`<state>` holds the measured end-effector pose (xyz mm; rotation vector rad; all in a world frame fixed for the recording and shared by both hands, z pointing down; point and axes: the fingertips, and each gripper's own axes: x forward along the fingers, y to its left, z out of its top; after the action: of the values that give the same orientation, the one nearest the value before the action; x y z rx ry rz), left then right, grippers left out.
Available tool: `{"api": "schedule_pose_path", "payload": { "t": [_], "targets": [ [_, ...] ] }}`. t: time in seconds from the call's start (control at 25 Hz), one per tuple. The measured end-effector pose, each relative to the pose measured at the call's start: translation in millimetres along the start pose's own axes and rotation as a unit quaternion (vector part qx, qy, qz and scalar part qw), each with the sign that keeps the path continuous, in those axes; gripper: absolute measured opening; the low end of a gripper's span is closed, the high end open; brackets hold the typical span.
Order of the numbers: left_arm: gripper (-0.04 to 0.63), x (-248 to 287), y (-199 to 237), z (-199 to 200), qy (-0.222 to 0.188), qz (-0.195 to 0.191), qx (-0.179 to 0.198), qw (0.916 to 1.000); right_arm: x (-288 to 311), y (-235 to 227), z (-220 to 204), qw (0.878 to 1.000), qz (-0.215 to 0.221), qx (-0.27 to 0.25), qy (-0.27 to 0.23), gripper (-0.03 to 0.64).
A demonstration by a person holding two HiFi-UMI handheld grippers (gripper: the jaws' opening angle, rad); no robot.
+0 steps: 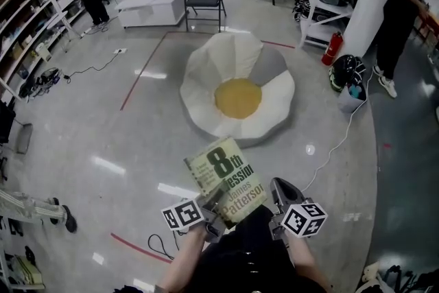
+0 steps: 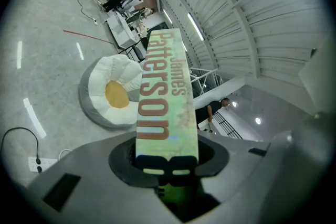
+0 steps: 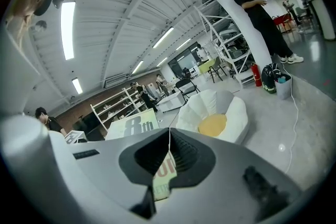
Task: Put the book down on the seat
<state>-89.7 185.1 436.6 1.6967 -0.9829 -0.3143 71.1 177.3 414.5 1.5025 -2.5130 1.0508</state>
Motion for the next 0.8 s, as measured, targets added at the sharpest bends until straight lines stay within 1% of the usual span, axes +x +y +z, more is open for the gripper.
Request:
{"api": "schedule_pose_path", "payload": {
  "t": [0.16, 0.32, 0.48, 0.8],
  "targets": [
    [0.163, 14.0, 1.3, 8.8, 0.004, 0.004, -0.002, 1.0000, 18.5, -7.9, 13.0, 1.000, 0.002, 0.003, 0.002, 0.014],
    [0.163, 31.6, 8.9, 24.7, -0.001, 0.012, 0.000, 0.9999, 47.9, -15.5, 21.9, 1.000, 0.018, 0.001, 0.013, 0.014],
    [0.163, 52.5, 10.7, 44.0, -0.009, 0.016, -0.005, 0.9998, 75.4, -20.2, 40.1, 0.999, 0.032, -0.008, 0.019, 0.014],
    [0.163, 121.7, 16.8, 79.0, -0.010, 0.026, -0.010, 0.9996, 129.0, -58.9, 80.5, 0.999, 0.041, -0.011, 0.033, 0.014]
  ]
}}
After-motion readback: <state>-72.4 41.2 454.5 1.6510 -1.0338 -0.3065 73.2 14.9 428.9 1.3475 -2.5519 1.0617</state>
